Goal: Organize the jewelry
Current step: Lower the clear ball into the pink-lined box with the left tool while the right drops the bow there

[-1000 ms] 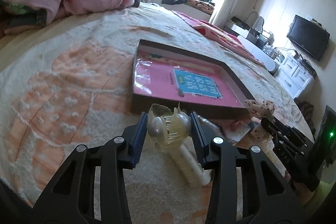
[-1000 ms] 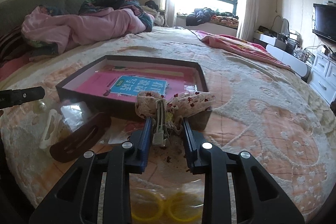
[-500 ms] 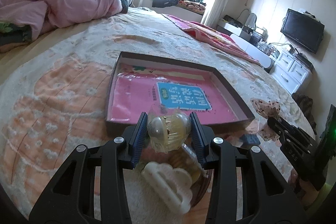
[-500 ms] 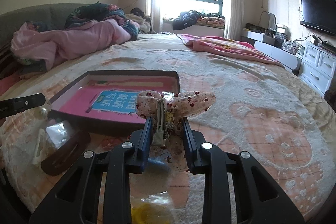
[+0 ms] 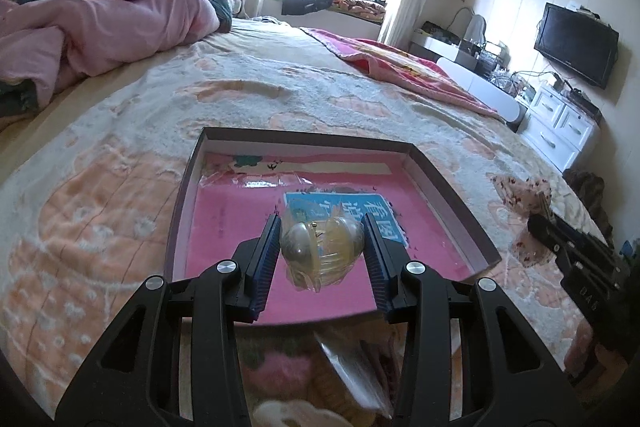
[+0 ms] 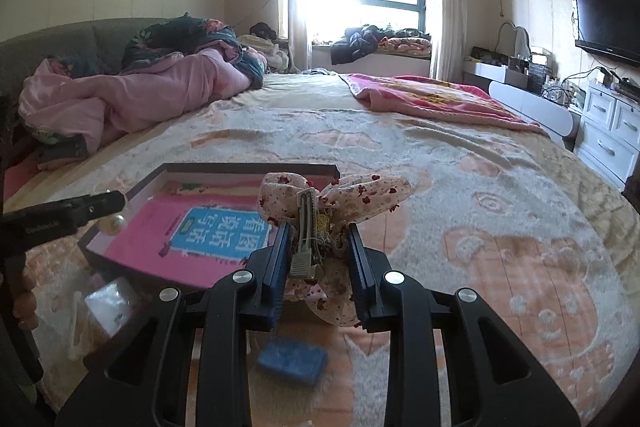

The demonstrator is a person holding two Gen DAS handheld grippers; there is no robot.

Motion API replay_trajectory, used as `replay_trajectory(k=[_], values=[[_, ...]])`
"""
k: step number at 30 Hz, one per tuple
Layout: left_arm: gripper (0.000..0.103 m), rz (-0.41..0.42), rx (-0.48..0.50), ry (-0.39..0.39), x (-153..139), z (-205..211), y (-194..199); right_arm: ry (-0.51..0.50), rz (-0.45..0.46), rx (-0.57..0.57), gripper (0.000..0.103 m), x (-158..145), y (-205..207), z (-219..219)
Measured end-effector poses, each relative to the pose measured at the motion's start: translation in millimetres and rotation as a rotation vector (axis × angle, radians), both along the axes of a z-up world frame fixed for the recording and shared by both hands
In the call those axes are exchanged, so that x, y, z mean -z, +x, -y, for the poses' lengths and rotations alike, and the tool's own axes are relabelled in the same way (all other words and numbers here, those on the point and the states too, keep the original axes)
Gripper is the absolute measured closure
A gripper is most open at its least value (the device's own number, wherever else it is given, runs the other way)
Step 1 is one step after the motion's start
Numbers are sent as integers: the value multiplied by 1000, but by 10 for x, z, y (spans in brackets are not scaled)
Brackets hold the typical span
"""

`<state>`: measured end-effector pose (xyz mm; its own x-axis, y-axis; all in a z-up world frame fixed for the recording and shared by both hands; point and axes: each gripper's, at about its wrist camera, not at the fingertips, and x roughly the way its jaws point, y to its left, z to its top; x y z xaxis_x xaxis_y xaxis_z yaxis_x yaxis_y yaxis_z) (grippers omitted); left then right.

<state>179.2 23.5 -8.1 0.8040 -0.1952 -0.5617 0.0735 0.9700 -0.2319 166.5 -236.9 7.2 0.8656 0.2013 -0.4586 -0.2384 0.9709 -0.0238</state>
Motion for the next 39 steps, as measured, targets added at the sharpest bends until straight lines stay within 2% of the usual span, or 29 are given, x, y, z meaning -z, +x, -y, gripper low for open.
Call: replay_trajectory(k=[9,29,35,39], values=[[71,-30,-10,22,136,-74,145,-13,-9,-8,77,24,278,-141],[71,-78,-16,62,321,-136,310,-29,-162,-16,76,314,661,-319],[70,-78,-17,63,325,-134,315,-39,-194,-27,74,377,681,-349],[70,-76,-18,65,325,-128,304,-30,-223,-35,69,430,690,-359]])
